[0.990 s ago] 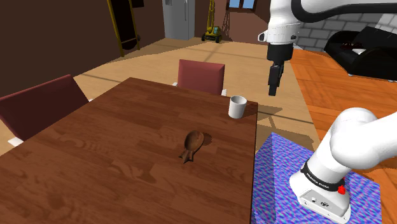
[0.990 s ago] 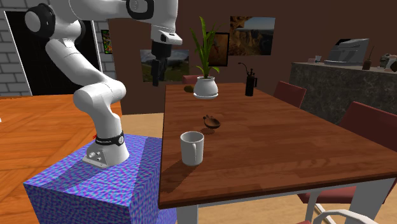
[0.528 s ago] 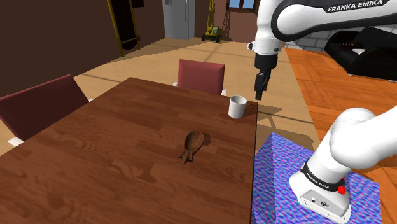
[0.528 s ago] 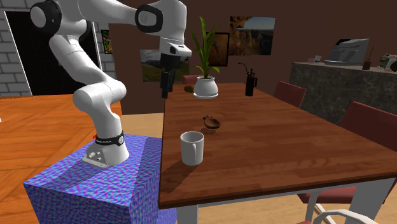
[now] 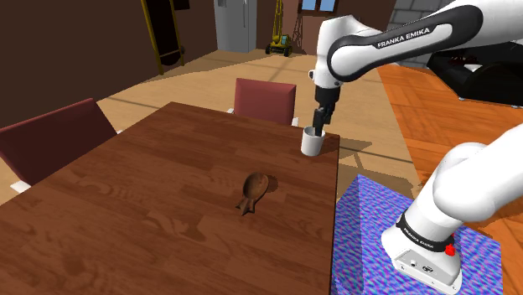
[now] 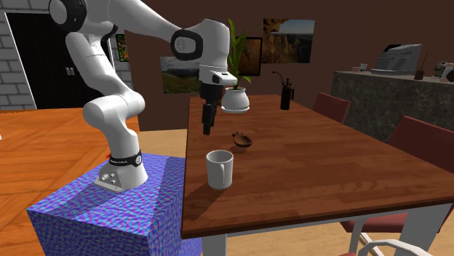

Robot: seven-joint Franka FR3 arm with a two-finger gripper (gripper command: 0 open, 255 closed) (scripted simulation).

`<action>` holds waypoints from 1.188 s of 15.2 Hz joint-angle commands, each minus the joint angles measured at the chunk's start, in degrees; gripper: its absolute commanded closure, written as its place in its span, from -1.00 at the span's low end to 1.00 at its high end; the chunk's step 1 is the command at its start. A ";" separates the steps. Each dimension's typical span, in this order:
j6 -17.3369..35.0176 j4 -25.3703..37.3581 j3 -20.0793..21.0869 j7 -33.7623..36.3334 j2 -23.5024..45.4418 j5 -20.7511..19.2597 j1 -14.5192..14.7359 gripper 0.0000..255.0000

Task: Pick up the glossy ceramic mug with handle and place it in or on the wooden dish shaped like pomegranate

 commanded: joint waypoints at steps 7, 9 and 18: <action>12.04 1.60 -0.47 0.80 10.87 -2.83 -1.44 -1.00; 13.71 0.69 -0.54 0.87 11.63 -2.97 -1.52 -1.00; 16.72 -0.81 -0.66 1.01 13.14 -3.24 -1.66 -1.00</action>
